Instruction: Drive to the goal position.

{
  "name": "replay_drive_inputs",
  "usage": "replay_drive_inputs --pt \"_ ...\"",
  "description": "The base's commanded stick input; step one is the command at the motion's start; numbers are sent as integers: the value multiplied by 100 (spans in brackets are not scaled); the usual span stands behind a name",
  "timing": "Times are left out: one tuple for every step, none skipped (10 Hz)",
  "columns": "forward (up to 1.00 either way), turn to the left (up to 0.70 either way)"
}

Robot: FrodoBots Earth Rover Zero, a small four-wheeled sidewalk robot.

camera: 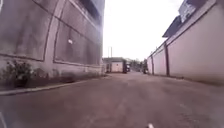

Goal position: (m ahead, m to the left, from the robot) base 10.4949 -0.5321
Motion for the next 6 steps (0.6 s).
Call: replay_drive_inputs --pt "70 0" --pt "70 0" --pt "70 0" --pt "70 0" --pt "70 0" --pt "70 0"
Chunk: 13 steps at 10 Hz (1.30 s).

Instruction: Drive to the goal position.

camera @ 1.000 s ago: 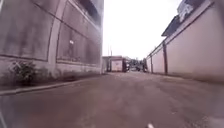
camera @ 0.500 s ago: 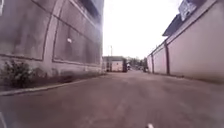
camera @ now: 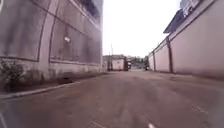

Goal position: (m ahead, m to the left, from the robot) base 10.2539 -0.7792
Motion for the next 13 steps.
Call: replay_drive_inputs --pt "70 0" --pt "70 0" --pt "70 0" --pt "70 0" --pt "70 0" --pt "70 0" --pt "70 0" --pt "70 0" --pt "70 0" --pt "70 0" --pt "70 0" --pt "70 0" --pt "70 0"
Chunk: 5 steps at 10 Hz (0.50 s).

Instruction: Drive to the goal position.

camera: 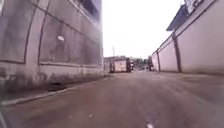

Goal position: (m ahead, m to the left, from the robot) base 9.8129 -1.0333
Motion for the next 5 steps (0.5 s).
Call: replay_drive_inputs --pt "70 0" --pt "70 0" --pt "70 -28" --pt "70 -28" --pt "70 -20"
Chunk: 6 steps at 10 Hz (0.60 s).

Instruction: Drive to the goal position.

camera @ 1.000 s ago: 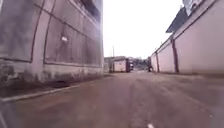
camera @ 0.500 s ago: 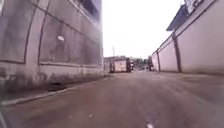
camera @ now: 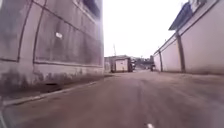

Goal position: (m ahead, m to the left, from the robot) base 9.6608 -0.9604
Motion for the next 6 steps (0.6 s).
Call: replay_drive_inputs --pt "70 -6" --pt "70 0" --pt "70 0" --pt "70 -16" --pt "70 -28" --pt "70 -28"
